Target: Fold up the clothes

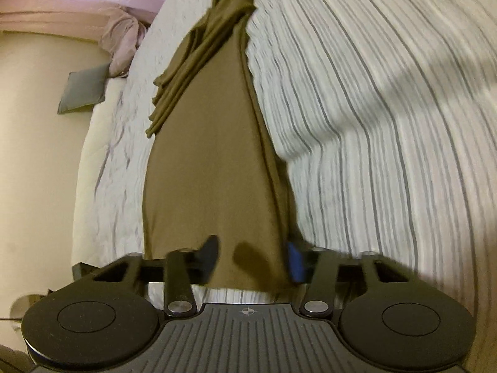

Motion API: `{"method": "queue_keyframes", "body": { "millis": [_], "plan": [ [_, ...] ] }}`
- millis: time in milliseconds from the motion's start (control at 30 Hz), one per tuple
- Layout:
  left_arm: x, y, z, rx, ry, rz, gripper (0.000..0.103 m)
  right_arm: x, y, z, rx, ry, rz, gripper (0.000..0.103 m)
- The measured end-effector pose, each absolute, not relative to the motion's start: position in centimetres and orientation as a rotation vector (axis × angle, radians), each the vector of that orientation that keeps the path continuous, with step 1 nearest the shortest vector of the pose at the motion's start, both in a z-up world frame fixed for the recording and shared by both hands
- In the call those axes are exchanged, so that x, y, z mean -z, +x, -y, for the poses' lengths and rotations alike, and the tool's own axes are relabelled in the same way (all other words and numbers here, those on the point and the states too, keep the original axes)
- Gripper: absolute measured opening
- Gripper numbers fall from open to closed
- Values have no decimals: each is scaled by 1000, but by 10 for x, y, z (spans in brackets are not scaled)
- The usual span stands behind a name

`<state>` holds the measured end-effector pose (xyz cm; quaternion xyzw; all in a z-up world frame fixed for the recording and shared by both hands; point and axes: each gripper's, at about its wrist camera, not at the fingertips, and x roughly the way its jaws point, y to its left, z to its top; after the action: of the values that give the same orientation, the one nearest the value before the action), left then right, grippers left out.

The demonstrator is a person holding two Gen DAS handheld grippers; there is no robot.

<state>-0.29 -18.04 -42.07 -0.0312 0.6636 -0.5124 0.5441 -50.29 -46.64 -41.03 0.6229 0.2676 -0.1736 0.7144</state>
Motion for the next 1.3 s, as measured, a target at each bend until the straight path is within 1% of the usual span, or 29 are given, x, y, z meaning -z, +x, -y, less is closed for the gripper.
{"method": "queue_keyframes", "body": {
  "millis": [33,67,100,133,367,533,633,733,900,967,1067,1200,1300],
  "plan": [
    [423,-2,180,1211,-102,-1584,29,414,-503,466,388,1394,-577,44],
    [426,-2,181,1210,-118,-1592,10,416,-503,467,391,1408,-565,23],
    [427,-2,181,1212,-120,-1594,3,418,-501,468,395,1419,-570,6],
    [428,-3,181,1220,-119,-1588,3,420,-499,469,399,1430,-575,4],
    [396,-4,151,1227,-163,-1456,1,383,-517,461,404,1334,-548,2],
    [370,-19,126,1260,-178,-1408,1,352,-534,444,397,1299,-527,2],
    [361,-28,105,1251,-187,-1413,1,343,-545,429,393,1313,-532,2],
    [361,-35,86,1209,-217,-1446,1,348,-551,413,407,1356,-575,2],
    [362,-31,87,1165,-276,-1496,1,352,-548,415,408,1438,-581,2],
    [355,-20,99,1179,-289,-1485,1,340,-544,429,402,1421,-581,2],
    [338,1,137,1218,-319,-1457,1,315,-523,465,401,1383,-549,3],
    [321,43,206,1274,-377,-1428,2,291,-484,530,432,1361,-485,2],
    [326,73,269,1294,-388,-1439,2,287,-444,585,477,1363,-463,2]
  ]
}}
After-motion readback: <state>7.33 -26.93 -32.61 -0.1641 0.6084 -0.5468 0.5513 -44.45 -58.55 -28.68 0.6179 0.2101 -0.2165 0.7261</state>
